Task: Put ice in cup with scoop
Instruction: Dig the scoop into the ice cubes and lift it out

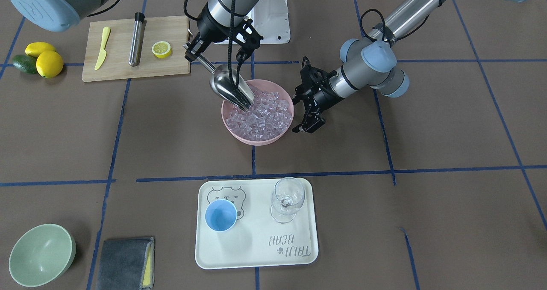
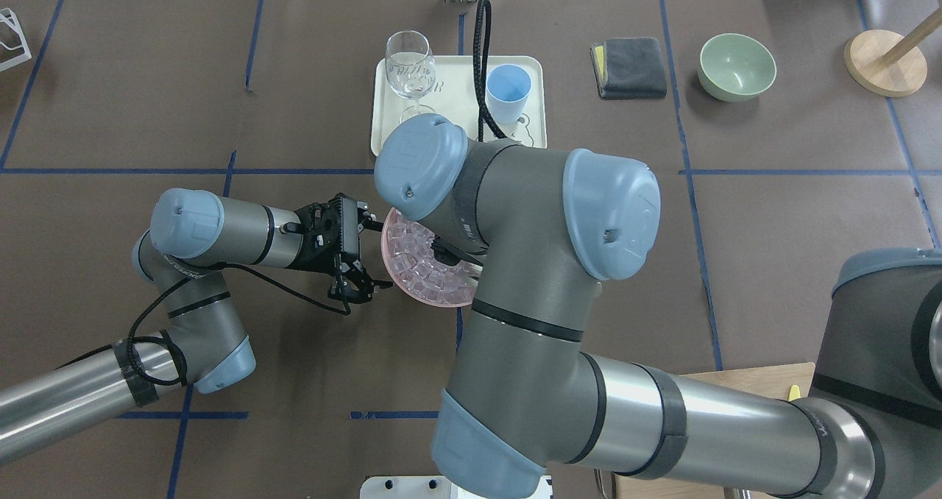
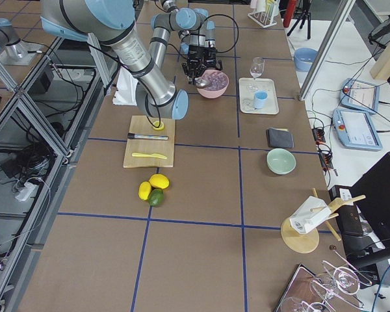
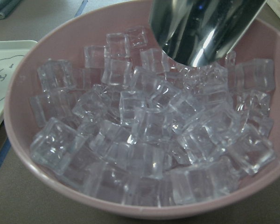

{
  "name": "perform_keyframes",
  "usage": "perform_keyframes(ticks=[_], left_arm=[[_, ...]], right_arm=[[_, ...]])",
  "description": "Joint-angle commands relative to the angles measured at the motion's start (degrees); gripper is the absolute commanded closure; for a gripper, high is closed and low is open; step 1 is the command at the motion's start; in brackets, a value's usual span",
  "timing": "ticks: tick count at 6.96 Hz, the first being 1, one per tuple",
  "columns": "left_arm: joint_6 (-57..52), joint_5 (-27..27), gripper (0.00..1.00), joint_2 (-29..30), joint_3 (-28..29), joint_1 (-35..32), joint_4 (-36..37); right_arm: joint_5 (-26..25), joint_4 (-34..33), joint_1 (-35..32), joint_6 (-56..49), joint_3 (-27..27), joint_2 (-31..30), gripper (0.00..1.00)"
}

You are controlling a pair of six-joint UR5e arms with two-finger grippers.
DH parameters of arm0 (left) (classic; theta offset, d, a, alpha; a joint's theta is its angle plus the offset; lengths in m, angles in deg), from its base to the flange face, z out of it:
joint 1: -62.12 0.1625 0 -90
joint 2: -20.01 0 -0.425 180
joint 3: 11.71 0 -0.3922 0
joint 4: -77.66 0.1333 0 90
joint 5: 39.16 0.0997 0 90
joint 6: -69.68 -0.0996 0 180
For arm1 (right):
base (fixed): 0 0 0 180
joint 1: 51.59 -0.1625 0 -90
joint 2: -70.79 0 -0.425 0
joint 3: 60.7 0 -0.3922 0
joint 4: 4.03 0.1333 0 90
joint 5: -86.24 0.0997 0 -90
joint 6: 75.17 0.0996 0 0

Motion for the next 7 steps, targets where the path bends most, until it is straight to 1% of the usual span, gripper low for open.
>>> perform_keyframes(ticks=[1, 2, 5, 7], left_arm=[[0.0, 0.0, 0.00, 0.0, 0.0, 0.0, 0.1], [0.0, 0.0, 0.00, 0.0, 0.0, 0.0, 0.0], [0.0, 0.0, 0.00, 0.0, 0.0, 0.0, 0.0], [0.0, 0.0, 0.00, 0.0, 0.0, 0.0, 0.0]], right_arm=[[0.1, 5.0, 0.5, 3.7, -5.9, 1.2, 1.00], [0.1, 7.8, 0.5, 4.6, -7.5, 1.2, 1.00], [0.0, 12.3, 0.6, 6.3, -7.4, 0.6, 1.00], [-0.2, 18.2, 1.0, 8.1, -7.2, -1.7, 1.00]])
